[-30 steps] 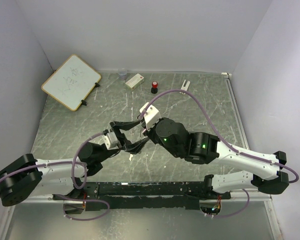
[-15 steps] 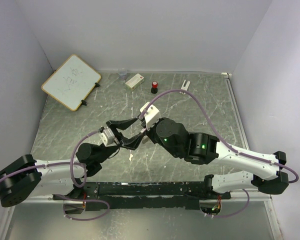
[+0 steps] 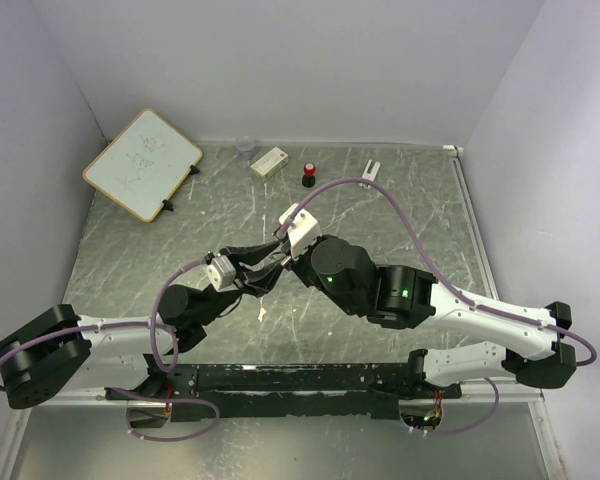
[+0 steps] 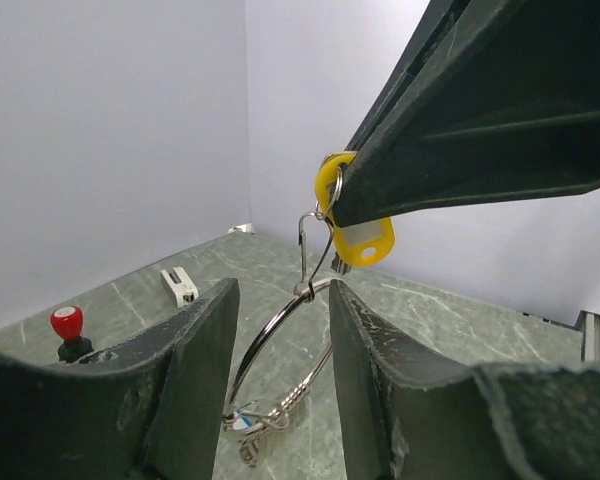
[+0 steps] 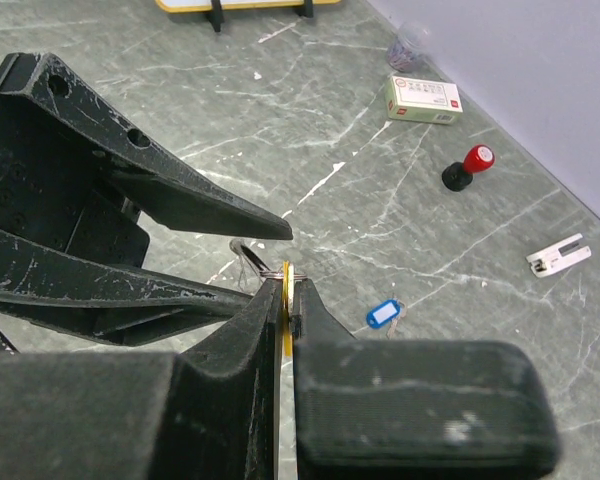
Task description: Remove the keys from the keyring
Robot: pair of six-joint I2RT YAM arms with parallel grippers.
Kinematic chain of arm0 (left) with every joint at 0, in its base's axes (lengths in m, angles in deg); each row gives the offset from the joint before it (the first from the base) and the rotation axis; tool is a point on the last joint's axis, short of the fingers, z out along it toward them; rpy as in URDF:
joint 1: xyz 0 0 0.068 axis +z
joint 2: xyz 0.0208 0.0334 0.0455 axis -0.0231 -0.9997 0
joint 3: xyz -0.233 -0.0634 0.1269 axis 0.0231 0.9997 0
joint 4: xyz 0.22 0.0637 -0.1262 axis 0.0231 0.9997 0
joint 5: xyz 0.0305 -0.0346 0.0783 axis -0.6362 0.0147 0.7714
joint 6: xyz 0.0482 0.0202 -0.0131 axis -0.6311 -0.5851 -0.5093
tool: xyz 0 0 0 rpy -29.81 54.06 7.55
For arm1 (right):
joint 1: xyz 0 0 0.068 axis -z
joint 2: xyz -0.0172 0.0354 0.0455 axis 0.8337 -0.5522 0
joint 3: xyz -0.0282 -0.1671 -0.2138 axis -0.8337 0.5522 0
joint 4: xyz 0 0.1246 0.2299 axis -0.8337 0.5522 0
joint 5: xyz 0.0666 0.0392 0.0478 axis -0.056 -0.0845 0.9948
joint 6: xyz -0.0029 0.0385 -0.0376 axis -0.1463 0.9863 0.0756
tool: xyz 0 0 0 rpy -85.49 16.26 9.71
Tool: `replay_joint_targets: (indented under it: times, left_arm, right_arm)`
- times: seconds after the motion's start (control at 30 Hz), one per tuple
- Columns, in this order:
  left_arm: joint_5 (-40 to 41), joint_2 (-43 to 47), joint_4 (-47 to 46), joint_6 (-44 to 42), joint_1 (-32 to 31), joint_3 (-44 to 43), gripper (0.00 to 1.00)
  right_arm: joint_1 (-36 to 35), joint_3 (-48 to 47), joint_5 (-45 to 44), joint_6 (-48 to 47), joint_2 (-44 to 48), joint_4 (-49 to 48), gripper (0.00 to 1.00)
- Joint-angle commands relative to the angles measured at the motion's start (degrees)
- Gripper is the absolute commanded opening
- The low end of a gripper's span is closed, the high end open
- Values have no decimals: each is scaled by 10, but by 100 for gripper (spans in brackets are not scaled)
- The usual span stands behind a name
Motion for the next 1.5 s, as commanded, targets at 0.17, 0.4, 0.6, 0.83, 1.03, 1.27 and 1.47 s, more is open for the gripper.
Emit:
replay_joint_targets:
  times: [0.17, 0.4, 0.6, 0.83, 1.03, 1.27, 1.47]
  left_arm:
    - [-14, -16, -53, -10, -4, -14, 50]
    - [-26, -8, -52, -3, -3, -13, 46]
    - [-26, -15, -42, -5, -3, -19, 35]
    - [-28, -16, -51, -8, -3, -20, 31]
    - [-35, -13, -44, -15, -4, -19, 16]
    - [-33, -9, -39, -21, -4, -14, 7]
    - [-36, -7, -34, -30, -4, -10, 7]
  right_arm:
    - [2, 9, -4, 3, -1, -21, 0]
    - [2, 11, -4, 2, -1, -22, 0]
    - [2, 11, -4, 2, -2, -24, 0]
    - [2, 9, -3, 2, -5, -21, 0]
    - [2, 11, -6, 1, -7, -24, 0]
    - [2, 10, -12, 0, -5, -24, 0]
    - [2, 3, -34, -4, -4, -19, 0]
